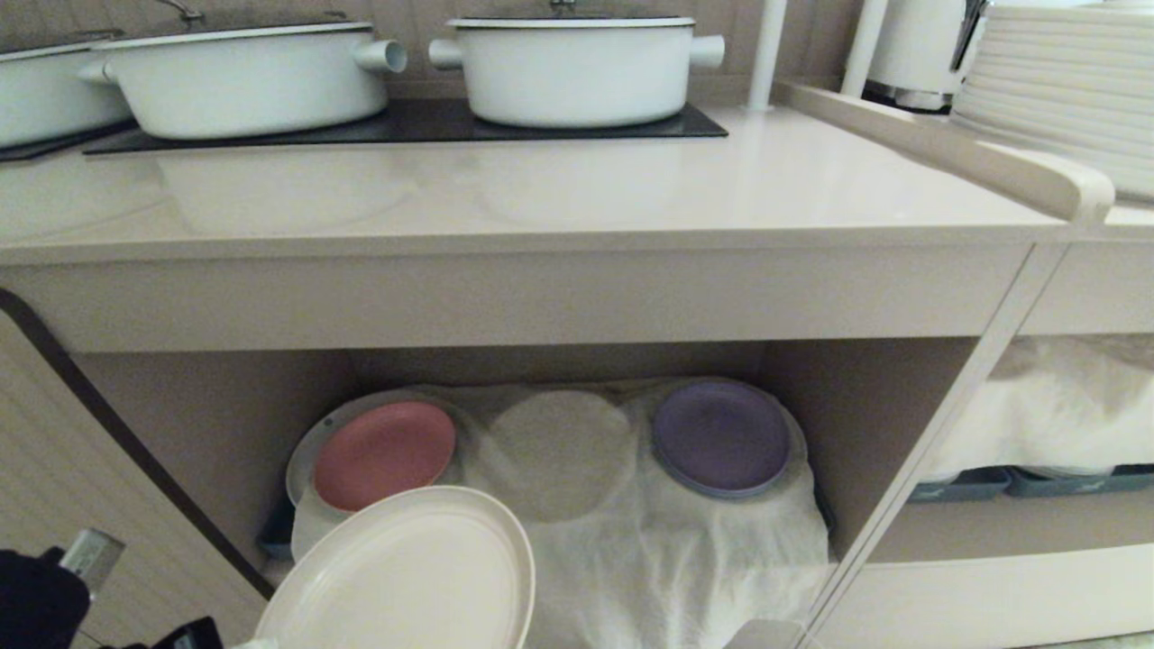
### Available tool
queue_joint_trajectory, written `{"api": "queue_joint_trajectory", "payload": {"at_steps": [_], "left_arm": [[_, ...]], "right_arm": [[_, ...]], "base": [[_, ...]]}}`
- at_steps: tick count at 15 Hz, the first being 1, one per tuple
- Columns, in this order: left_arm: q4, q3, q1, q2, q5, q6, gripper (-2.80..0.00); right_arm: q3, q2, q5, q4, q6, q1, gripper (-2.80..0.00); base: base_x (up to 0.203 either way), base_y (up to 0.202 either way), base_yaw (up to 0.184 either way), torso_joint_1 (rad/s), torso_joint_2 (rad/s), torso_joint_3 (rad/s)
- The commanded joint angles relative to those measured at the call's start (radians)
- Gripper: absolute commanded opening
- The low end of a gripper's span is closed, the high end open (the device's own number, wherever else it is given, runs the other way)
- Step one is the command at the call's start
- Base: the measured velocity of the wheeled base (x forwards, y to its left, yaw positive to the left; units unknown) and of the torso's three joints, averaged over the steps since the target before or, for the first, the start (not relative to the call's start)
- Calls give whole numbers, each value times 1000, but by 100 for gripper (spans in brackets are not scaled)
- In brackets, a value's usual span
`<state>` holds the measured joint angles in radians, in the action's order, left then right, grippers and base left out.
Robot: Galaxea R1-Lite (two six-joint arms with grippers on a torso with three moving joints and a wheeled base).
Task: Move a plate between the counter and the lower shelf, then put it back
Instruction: Put the plate
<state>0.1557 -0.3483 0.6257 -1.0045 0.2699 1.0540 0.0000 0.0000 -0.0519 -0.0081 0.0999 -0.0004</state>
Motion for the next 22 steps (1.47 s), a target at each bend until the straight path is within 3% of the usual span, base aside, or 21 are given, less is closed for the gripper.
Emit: {"api": "queue_joint_trajectory", "payload": {"at_steps": [1, 22], "left_arm": [[1, -1, 0, -3, 2, 4, -280], [-1, -23, -1, -17, 2, -2, -280]], "right_arm": [[0, 0, 0, 0, 0, 0, -280], [0, 0, 0, -1, -2, 0, -280]], "base": [[0, 0, 0, 178, -480, -285], [0, 0, 0, 225, -511, -288]]}}
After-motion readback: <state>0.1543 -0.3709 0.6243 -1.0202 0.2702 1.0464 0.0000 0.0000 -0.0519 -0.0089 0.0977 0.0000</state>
